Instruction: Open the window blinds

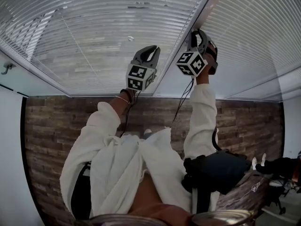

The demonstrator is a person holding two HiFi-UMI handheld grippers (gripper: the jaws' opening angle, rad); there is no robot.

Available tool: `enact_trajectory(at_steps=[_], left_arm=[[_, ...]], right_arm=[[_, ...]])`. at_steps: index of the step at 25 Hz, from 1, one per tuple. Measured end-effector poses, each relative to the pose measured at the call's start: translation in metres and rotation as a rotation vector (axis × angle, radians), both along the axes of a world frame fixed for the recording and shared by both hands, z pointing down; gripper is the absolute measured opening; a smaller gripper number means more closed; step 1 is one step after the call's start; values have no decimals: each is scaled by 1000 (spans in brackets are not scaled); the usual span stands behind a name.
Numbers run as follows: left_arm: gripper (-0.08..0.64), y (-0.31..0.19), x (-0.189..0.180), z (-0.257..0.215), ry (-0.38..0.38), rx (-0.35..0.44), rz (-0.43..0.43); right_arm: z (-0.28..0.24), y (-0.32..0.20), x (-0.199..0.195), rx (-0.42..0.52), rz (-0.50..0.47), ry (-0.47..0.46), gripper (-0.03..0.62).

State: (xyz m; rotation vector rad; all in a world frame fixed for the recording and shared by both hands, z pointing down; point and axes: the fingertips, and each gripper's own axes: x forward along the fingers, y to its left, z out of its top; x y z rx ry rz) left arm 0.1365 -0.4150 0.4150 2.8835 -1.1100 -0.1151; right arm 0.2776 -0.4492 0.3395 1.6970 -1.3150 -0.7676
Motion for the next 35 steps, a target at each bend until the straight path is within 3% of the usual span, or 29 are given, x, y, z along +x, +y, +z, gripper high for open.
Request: enact_trajectory(at_steps=[2, 5, 6, 7, 10, 11, 12, 13, 14, 15, 16, 20, 22, 23, 24, 25, 26, 27, 30, 31, 33, 35], left_arm=[[25, 1, 0, 0, 1, -2, -1], [25, 3, -2, -3, 9, 2, 0], [25, 3, -3, -5, 14, 3, -1], [25, 2, -6, -6, 18, 5, -4], [25, -3, -11, -6, 24, -1, -17], [25, -4, -12, -6, 23, -3, -19], [25, -4, -12, -5, 23, -4, -20], [25, -5, -12, -6, 23, -5, -21], [25, -5, -13, -6, 23, -6, -21], [25, -5, -14, -6, 22, -8, -20], [25, -5, -14, -5, 20, -10, -19], [25, -5, -11, -2, 15, -14, -13], [25, -5, -10, -1, 12, -17, -12], [25, -4, -9, -1, 10, -17, -12], [25, -4, -8, -1, 8, -15, -11], [25, -3, -7, -2, 7, -13, -9], [25, -2, -7, -2, 7, -11, -8], [25, -1, -8, -3, 7, -10, -7], [25, -2, -10, -7, 9, 2, -7], [25, -3, -11, -9, 9, 6, -8], [25, -3, -14, -11, 12, 6, -12], [25, -1, -17, -11, 22, 2, -15]], right_arm=[[1, 0, -1, -2, 23, -37, 123], [0, 2, -2, -8, 58, 74, 123], [0, 3, -2, 1, 39, 19, 123], [-1, 3, -2, 16, 2, -146, 124], [-3, 1, 4, 76, -121, -991, 124], [-4, 1, 7, 91, -138, -1209, 124], [-4, 1, 9, 104, -147, -1348, 124], [-5, 1, 9, 113, -152, -1414, 124], [-5, 1, 9, 118, -155, -1412, 124], [-6, 1, 9, 115, -152, -1343, 124], [-6, 2, 8, 103, -138, -1207, 124], [-6, 4, -1, 0, -32, -335, 123], [-3, 3, -3, -37, -13, -25, 123], [-2, 2, -3, -43, -12, 69, 123], [-1, 2, -3, -36, -18, 106, 123], [-1, 2, -3, -16, -34, 65, 124], [-2, 2, -3, 15, -58, -61, 124], [-3, 3, -2, 55, -88, -260, 124], [-14, 5, 6, 192, -182, -988, 124], [-17, 4, 10, 223, -194, -1181, 124], [-17, 1, 14, 252, -189, -1436, 124], [-16, 1, 14, 257, -168, -1494, 124]])
